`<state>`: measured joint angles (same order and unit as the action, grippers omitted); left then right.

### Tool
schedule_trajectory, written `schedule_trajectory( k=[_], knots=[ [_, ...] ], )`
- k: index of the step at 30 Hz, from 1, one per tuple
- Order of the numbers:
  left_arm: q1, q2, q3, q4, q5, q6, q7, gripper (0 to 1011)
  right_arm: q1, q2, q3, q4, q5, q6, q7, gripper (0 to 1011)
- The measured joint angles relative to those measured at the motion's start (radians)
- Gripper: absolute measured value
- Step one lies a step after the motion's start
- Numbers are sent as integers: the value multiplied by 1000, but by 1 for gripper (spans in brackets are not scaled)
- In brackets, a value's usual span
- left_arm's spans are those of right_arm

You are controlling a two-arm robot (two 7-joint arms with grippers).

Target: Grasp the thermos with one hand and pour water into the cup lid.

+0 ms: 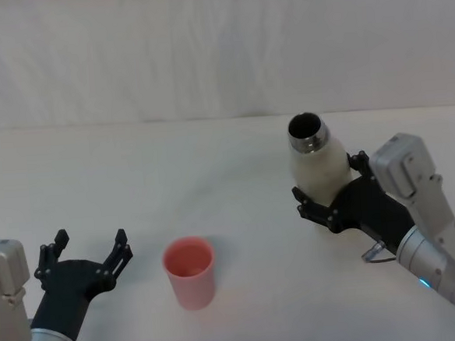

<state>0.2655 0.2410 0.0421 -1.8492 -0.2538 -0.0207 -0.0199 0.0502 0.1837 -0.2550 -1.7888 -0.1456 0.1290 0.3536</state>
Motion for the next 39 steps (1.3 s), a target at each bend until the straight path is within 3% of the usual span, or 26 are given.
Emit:
schedule_trajectory(
  k=[3,7,16,27,39],
  knots=[
    [0,0,0,0,0,0,0,1001,17,-13,8,28,75,0,31,958],
    [0,0,0,0,0,0,0,1001,34,-24,5,53,129,2,55,958],
    [0,0,0,0,0,0,0,1001,71,-48,-9,120,217,7,77,958],
    [0,0,0,0,0,0,0,1001,89,-62,-15,173,291,2,78,958],
    [0,0,0,0,0,0,0,1001,99,-45,-31,186,342,25,73,958]
  ],
)
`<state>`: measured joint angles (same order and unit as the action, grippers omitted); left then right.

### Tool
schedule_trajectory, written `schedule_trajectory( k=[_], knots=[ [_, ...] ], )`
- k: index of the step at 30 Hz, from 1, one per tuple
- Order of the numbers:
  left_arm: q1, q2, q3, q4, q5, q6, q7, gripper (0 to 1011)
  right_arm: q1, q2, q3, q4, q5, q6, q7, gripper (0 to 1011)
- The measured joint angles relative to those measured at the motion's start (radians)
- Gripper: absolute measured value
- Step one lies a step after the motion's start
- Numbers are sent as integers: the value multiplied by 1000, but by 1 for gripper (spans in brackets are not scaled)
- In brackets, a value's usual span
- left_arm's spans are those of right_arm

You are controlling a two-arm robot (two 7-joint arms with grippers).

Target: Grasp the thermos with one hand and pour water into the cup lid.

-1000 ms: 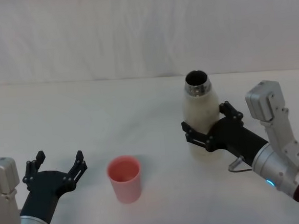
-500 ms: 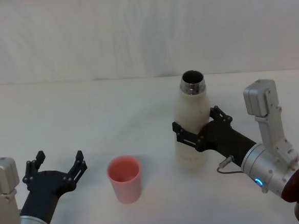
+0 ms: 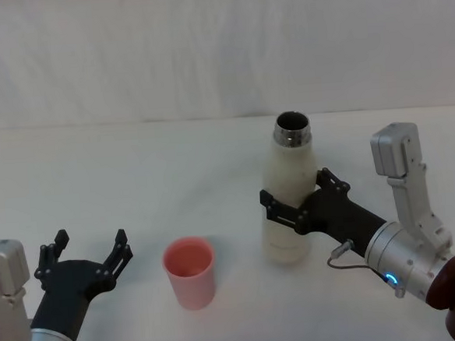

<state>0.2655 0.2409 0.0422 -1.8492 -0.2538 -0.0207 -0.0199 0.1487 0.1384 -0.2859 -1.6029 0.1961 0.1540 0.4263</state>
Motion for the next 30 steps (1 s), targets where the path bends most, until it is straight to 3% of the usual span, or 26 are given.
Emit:
schedule_trajectory(
  k=[30],
  knots=[
    [0,0,0,0,0,0,0,1001,16,71,-59,-6,71,29,-38,958]
  ],
)
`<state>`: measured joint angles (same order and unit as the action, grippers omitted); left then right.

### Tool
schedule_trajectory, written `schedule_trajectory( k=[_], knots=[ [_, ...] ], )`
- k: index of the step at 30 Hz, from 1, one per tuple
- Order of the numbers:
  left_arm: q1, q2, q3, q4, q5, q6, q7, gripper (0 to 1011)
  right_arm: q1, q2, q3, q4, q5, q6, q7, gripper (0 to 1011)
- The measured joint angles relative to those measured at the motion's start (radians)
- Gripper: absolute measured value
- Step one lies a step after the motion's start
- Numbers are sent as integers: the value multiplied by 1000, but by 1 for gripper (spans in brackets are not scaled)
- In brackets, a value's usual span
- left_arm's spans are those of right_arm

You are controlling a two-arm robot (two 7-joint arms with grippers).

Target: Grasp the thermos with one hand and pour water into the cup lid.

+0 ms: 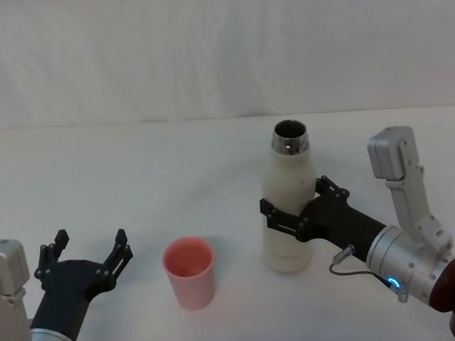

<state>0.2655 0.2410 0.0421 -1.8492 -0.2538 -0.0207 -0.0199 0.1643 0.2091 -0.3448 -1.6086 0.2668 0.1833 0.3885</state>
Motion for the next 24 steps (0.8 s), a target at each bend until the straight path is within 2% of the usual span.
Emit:
schedule_trajectory(
  k=[17,24],
  knots=[
    [0,0,0,0,0,0,0,1001,18,30,-45,9,29,2,-34,958],
    [0,0,0,0,0,0,0,1001,19,32,-46,10,31,1,-36,958]
  ],
)
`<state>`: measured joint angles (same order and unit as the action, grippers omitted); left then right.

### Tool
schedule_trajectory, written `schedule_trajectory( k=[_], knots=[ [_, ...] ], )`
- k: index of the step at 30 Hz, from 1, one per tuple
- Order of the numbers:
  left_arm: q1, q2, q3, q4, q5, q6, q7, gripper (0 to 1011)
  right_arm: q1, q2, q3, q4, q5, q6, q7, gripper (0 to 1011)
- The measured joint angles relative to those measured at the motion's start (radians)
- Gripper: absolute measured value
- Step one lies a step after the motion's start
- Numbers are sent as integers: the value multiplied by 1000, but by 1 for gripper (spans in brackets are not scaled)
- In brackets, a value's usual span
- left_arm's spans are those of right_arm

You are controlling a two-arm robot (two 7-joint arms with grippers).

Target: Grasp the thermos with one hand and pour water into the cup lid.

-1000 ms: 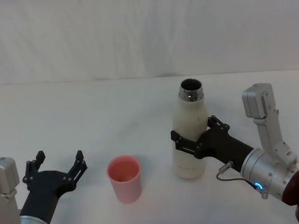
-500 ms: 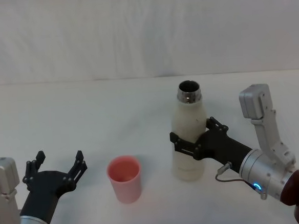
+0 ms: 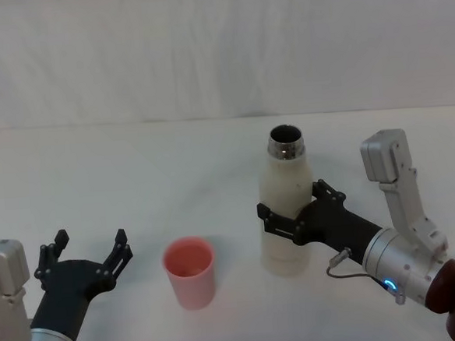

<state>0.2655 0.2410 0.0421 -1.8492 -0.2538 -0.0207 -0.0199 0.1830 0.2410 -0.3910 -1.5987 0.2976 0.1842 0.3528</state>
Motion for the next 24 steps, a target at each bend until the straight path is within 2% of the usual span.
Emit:
schedule_trajectory(
  k=[3,6,24],
  knots=[
    [0,0,0,0,0,0,0,1001,0,0,1,0,-1,0,0,958],
    [0,0,0,0,0,0,0,1001,0,-1,1,0,-1,-1,0,1001],
    [0,0,0,0,0,0,0,1001,-1,-2,3,0,-3,-1,2,1001]
  ],
)
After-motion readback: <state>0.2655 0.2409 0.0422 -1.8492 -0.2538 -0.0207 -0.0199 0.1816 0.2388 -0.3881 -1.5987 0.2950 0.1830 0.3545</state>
